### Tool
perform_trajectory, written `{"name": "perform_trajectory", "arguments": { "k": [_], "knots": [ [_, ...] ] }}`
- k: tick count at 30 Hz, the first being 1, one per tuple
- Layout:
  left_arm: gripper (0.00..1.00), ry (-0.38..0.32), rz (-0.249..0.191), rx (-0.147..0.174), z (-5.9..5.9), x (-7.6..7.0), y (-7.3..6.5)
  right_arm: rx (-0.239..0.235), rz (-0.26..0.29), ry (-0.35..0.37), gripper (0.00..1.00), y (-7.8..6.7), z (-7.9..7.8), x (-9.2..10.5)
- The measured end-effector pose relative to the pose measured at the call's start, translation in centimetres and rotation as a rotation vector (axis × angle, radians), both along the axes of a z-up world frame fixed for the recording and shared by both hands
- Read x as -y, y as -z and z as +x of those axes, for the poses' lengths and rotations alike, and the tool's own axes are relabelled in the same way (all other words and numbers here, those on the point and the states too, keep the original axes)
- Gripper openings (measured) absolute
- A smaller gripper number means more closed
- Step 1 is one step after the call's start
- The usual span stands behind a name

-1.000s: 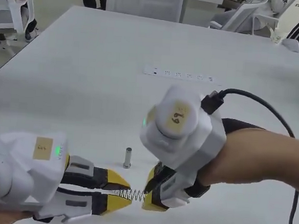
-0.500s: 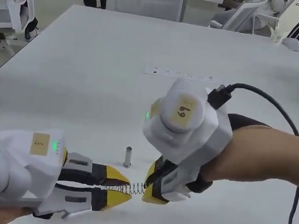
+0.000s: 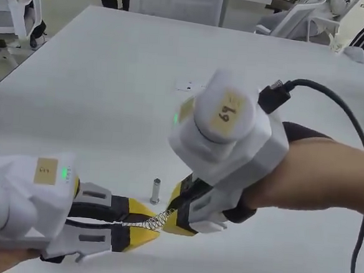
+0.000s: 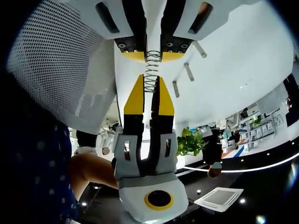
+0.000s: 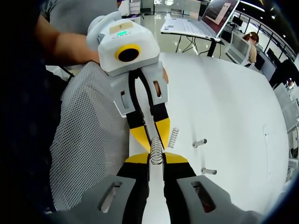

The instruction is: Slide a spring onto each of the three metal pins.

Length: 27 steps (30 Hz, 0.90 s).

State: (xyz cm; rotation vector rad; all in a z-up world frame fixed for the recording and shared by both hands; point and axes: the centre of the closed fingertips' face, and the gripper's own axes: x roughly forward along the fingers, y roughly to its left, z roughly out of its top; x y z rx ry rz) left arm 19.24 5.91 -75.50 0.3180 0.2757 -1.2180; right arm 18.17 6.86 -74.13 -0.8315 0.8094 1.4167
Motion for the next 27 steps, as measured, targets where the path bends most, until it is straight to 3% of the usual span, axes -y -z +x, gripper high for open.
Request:
{"name": "perform_trajectory", "arguments": {
  "k": [10,27],
  "knots": [
    [0.02,0.005,0.005,-0.013,-0.33,0.44,0.0,-0.011,-0.004,-0.01,0.08,-0.33,-0.23,-0.46],
    [0.01,-0.019,-0.053,-0.038,0.0,0.32,-0.81,-0.035,0.022,0.011,0.08,-0.08,0.03,-0.82]
  ]
}}
